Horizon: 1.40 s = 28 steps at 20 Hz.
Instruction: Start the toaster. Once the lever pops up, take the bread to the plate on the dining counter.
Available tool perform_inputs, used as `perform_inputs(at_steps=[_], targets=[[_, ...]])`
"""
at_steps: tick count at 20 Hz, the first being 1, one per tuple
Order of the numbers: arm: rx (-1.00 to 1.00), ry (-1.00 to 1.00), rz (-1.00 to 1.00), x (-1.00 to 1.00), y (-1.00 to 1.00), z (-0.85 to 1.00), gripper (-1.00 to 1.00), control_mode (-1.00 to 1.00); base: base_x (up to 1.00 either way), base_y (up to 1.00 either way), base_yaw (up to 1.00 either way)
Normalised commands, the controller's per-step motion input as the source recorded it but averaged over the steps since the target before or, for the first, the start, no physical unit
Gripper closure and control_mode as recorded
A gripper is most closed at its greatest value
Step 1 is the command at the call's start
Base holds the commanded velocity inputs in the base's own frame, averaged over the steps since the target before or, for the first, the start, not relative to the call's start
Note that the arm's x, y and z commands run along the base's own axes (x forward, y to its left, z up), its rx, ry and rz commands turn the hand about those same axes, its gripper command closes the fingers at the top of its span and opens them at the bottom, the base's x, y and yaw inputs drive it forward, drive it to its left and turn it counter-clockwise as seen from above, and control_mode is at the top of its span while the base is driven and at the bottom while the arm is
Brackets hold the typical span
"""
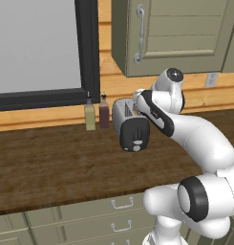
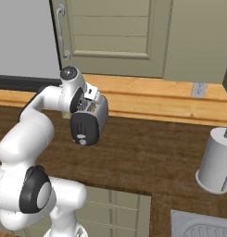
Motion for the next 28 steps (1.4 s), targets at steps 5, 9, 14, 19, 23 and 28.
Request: perform_inputs(at_steps=[5,9,14,19,23,28], targets=[[0.0,0.0,0.0,0.0,0.0,0.0,-1.0,-1.0,0.0,0.0,0.0],[0.0,0.0,0.0,0.0,0.0,0.0,-1.0,-1.0,0.0,0.0,0.0],[0.0,0.0,0.0,0.0,0.0,0.0,-1.0,-1.0,0.0,0.0,0.0],[0.0,0.0,0.0,0.0,0.0,0.0,-1.0,-1.0,0.0,0.0,0.0],[0.0,0.0,0.0,0.0,0.0,0.0,-1.0,-1.0,0.0,0.0,0.0],[0.0,0.0,0.0,0.0,0.0,0.0,-1.0,-1.0,0.0,0.0,0.0]])
